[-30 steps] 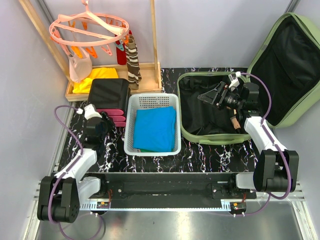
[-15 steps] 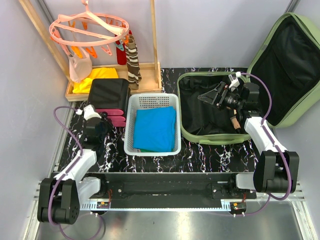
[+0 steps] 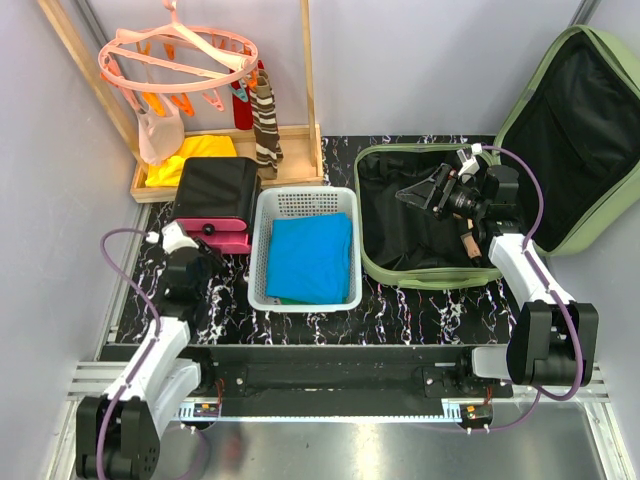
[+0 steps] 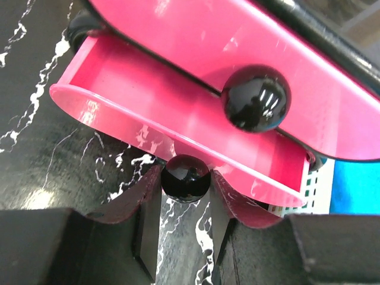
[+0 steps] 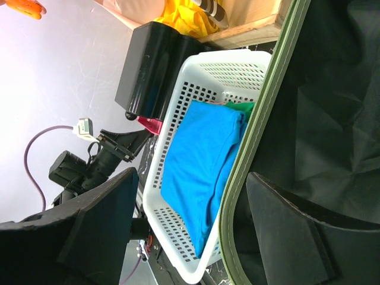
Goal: Open, take out, and arrange the luggage
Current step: Open the drawer
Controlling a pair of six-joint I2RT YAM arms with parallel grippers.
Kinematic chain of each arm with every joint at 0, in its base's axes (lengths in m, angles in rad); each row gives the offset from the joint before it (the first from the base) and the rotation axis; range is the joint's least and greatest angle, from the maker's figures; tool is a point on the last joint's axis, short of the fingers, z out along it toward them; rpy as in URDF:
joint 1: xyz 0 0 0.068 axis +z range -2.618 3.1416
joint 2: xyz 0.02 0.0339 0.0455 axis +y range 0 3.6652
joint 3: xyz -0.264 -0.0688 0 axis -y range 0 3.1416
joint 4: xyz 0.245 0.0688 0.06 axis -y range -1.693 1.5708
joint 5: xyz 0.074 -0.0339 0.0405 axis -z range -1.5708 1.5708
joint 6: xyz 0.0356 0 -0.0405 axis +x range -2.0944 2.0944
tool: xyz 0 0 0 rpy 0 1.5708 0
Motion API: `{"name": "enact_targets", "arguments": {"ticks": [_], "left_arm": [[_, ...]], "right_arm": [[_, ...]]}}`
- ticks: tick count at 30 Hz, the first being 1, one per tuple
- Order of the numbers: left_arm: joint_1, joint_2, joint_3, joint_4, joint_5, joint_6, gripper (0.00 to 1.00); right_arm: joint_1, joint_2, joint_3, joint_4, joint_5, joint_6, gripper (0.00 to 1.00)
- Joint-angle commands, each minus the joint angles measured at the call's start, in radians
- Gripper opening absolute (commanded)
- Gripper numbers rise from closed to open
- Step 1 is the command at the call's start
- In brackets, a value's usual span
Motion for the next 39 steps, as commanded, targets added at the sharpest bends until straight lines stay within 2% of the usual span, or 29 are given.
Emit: {"name": "enact_targets", "arguments": {"ticks": [1,9,18,24,28,31,32,33,34,37,39], "left_arm": [[0.007,-0.088,-0.019,-0.009,-0.052,-0.049,0.05],[0.007,-0.223,-0.047,-0.099,-0.07,-0.065,0.05],[0.007,-0.269,-0.063,-0.174,-0.057,-0.077,0.05],[0.005,-0.298,-0.068,-0.202,-0.057,-0.085,0.09],[0.005,-0.312,-0.057,-0.243,-0.067,-0.085,0.18],[0.005,-0.329,-0.056,-0.262,-0.066,-0.095,0.45],[0.005,-0.333,-0.054,-0.271,-0.069,-0.099,0.6],[0.007,-0.336,-0.045,-0.28,-0.076,-0.102,0.66],[0.007,-0.339,-0.04,-0.302,-0.078,-0.108,0.71],[0.005,-0.353,-0.016,-0.351,-0.08,-0.117,0.8],[0.007,-0.37,0.002,-0.378,-0.083,-0.118,0.85]], "right_arm": [[0.003,-0.026,0.005,0.018,-0.016,-0.02,0.83],[0.003,-0.034,-0.003,0.018,-0.016,-0.022,0.83],[0.003,-0.045,-0.005,0.004,-0.008,-0.032,0.83],[-0.001,-0.051,0.023,-0.089,0.057,-0.115,0.84],[-0.035,-0.029,0.072,-0.221,0.157,-0.195,0.84],[-0.055,0.017,0.141,-0.328,0.261,-0.262,0.84],[-0.062,0.029,0.184,-0.36,0.298,-0.303,0.85],[-0.067,0.041,0.207,-0.396,0.345,-0.325,0.85],[-0.067,0.066,0.228,-0.452,0.461,-0.348,0.85],[-0.067,0.112,0.287,-0.509,0.685,-0.419,0.84],[-0.067,0.144,0.333,-0.523,0.757,-0.462,0.84]]}}
